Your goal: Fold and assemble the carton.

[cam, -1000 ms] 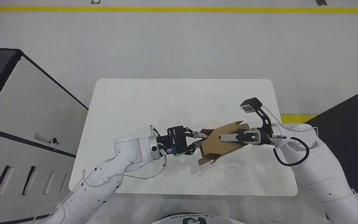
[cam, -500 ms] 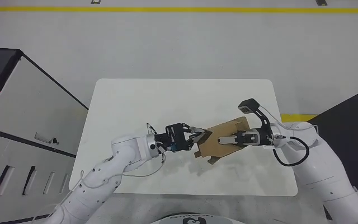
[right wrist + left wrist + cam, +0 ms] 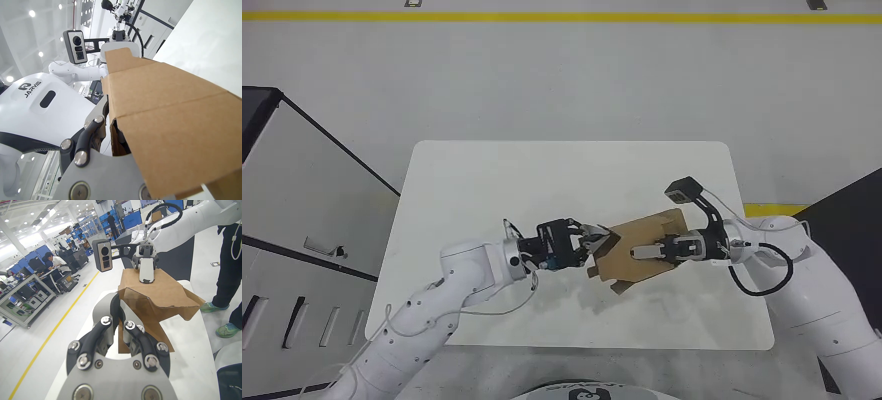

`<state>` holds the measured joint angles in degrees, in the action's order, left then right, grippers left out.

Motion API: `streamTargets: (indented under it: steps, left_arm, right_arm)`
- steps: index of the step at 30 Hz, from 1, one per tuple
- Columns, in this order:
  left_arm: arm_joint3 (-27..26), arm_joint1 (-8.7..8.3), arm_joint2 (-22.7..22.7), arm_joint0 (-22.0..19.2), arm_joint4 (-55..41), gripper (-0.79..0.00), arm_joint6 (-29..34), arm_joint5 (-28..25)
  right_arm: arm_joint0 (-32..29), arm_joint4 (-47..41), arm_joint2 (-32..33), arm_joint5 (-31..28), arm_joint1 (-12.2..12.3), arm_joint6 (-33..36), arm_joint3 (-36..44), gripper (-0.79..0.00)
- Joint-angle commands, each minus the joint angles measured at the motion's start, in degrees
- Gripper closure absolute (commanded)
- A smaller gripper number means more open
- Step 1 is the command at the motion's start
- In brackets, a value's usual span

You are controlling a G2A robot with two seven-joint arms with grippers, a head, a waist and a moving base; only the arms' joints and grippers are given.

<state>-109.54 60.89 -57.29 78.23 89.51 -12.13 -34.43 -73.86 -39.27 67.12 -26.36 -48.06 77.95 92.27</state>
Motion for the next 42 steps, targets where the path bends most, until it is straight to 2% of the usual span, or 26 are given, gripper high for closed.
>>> streamTargets:
  steps: [1, 17, 34, 42]
  left_arm:
    - [-0.09, 0.00, -0.14, 0.06, -0.05, 0.000, 0.06, 0.18]
    - [-0.92, -0.09, -1.25, 1.14, 0.56, 0.000, 0.32, 1.49]
    - [-0.71, 0.18, 0.55, 0.36, 0.39, 0.000, 1.08, -1.06]
    - [-1.13, -0.29, -2.47, 1.94, -0.31, 0.000, -0.75, -0.17]
  right_arm:
    - [0.13, -0.03, -0.24, 0.08, 0.14, 0.08, 0.02, 0.000]
    - [0.40, -0.06, -1.78, -0.44, 1.34, -0.44, 0.47, 0.000]
    - [0.63, 1.18, -4.25, -0.59, 2.86, -0.58, 1.58, 0.000]
    - [0.25, -1.76, -3.70, -2.65, 3.40, -2.64, -0.21, 0.000]
